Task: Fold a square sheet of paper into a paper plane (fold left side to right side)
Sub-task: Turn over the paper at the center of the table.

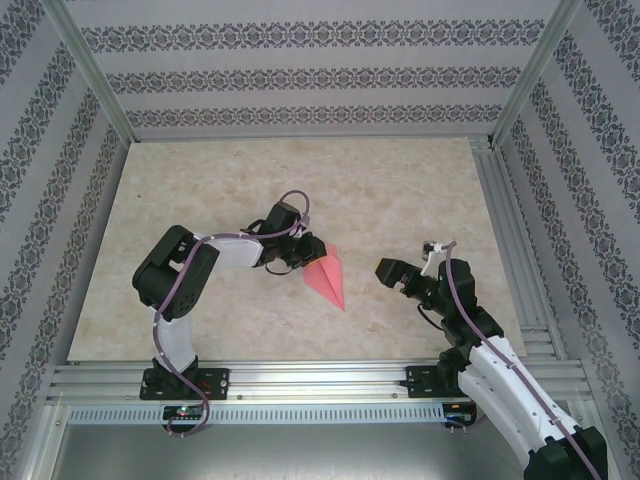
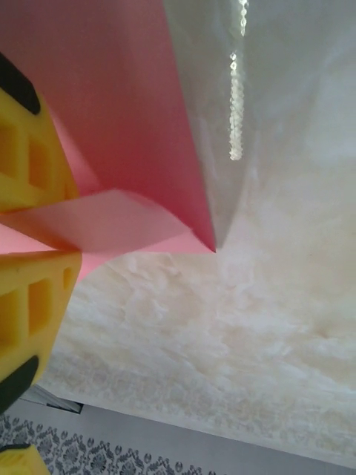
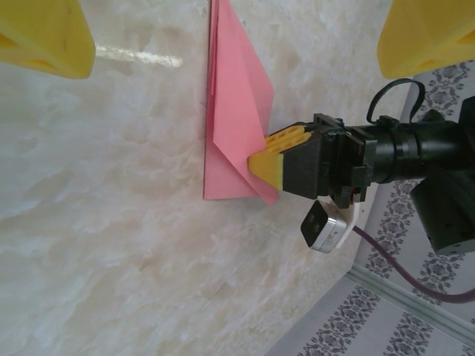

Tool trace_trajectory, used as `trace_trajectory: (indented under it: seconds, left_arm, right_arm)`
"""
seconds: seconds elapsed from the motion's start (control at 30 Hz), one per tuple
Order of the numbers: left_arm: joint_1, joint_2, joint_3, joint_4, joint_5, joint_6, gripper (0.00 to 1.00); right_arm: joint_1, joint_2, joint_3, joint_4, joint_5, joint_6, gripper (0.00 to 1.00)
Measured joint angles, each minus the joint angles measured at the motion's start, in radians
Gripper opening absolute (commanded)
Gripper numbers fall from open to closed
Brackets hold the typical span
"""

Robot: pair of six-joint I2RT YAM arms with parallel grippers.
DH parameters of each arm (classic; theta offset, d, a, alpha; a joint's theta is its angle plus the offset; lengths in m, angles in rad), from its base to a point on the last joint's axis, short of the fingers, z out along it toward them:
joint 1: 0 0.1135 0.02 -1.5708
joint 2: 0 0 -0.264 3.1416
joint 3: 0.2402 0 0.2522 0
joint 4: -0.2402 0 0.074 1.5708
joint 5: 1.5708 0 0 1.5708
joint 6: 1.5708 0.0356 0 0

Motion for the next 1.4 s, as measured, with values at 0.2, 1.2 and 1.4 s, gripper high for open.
trace_trajectory:
  seconds: [0.2,1.2,1.4]
  left_arm:
    - [0.0,-0.061,0.0,0.01,0.007,-0.001,0.07]
    - [0.016,-0.403,0.151,0.068,0.071,-0.029,0.1]
    - [0.016,-0.403,0.151,0.069,0.072,-0.033,0.1]
  right_arm:
    - [0.0,0.066,-0.011,0.123,-0.059,0.06,0.98]
    - [0.099,0.486,0.192,0.675,-0.386,0.285,0.9]
    - [0.082,0.449,0.193,0.602,-0.377,0.263,0.98]
